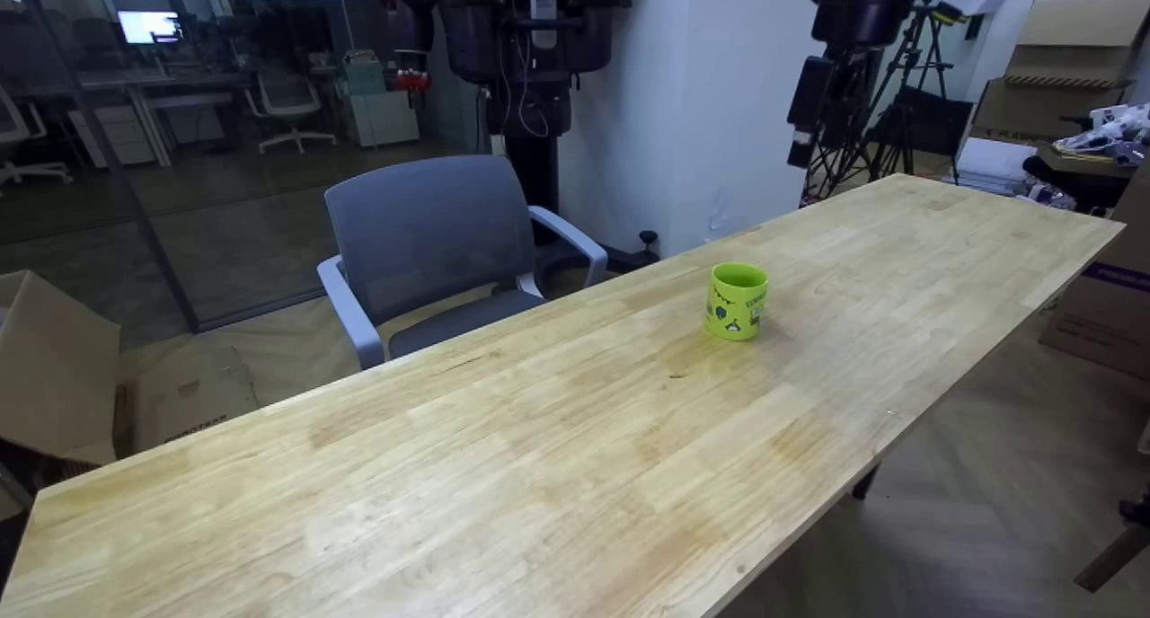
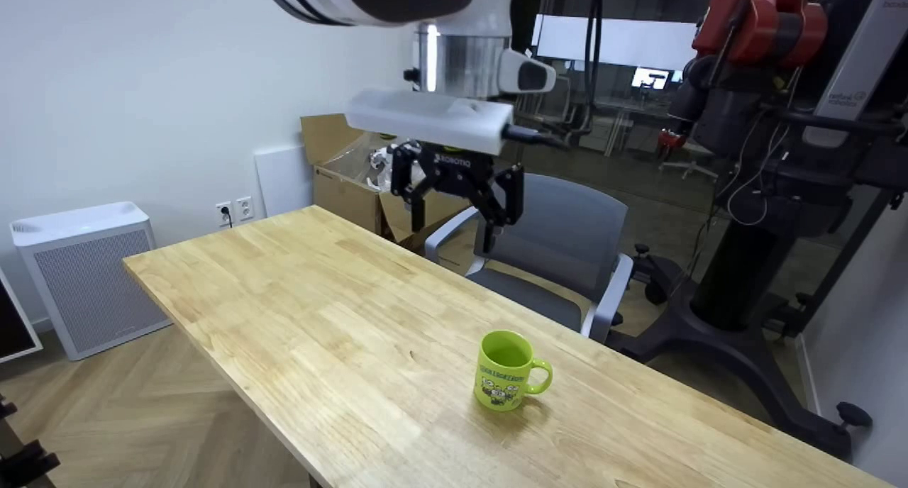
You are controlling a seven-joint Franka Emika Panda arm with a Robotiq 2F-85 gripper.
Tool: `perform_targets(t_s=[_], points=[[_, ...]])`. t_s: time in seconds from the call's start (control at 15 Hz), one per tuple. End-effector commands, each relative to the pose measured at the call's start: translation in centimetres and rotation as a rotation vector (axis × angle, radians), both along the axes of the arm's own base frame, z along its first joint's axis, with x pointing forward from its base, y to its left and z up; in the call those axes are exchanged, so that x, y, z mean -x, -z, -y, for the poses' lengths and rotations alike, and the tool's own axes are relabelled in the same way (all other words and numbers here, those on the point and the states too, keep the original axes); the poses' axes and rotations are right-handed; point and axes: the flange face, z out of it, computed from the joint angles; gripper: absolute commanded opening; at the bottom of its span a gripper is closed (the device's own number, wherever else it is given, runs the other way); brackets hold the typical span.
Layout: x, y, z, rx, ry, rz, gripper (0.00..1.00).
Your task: Move the yellow mug to the left
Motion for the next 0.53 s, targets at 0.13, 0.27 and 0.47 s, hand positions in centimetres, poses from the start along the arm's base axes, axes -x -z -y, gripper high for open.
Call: perform_targets(t_s=[0.13, 0.27, 0.47], points=[[-2.6, 2.1, 1.3, 0.049, -0.127, -0.065, 1.00], [-3.4, 2.9, 1.4, 0.060, -0.150, -0.078, 1.00], [-5.4, 3.8, 1.3, 0.049, -0.129, 0.015, 1.00]])
